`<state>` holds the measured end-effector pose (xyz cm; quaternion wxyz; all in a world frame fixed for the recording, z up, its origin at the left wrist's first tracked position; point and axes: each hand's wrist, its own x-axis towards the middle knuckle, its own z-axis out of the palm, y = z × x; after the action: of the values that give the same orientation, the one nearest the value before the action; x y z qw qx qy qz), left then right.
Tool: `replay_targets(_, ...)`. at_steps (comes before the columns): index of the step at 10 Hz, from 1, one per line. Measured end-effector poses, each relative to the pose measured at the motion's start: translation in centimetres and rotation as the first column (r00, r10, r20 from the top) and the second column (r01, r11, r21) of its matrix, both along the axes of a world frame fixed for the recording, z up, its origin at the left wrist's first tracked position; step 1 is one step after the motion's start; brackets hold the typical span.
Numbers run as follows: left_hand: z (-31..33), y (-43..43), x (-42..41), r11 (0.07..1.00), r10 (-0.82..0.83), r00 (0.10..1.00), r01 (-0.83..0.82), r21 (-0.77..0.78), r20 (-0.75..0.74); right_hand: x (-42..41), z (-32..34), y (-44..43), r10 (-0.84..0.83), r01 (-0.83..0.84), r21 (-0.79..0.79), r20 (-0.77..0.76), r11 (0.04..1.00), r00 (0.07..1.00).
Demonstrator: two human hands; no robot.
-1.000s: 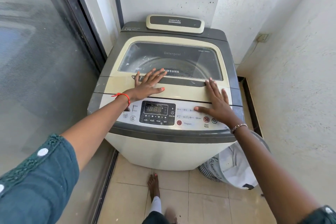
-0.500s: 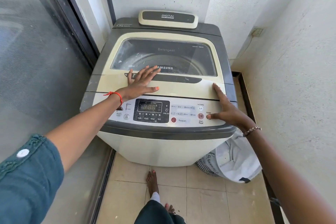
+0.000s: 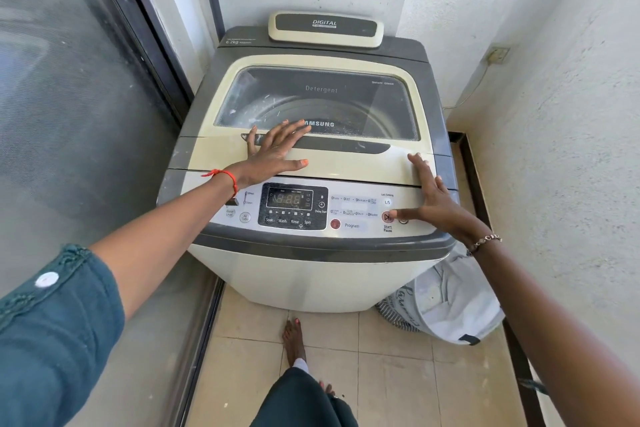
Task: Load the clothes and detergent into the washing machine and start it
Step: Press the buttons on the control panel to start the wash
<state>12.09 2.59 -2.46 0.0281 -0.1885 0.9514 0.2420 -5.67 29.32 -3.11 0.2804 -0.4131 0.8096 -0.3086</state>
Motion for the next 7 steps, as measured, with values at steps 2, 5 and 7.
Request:
replay_targets(2,0.25,0.02,-0.05,0.999,-0.004,1.000,0.004,0.037,-0.010,0.36,-1.15,-0.37,-0.043,0.042,-0.009,-0.094,0.999,0.995)
replay_targets(5,0.62,0.37,0.09,0.999,0.007,1.000,-0.006,0.050,-0.017,0.52,-1.29,-0.87,-0.107,0.107,-0.010,-0.068,0.994,0.992)
replay_targets(7,0.77,0.44,0.11,0.998,0.017,1.000,-0.016,0.060,-0.017,0.45,-1.36,-0.97,-0.123,0.123,-0.015,-0.064,0.992,0.990)
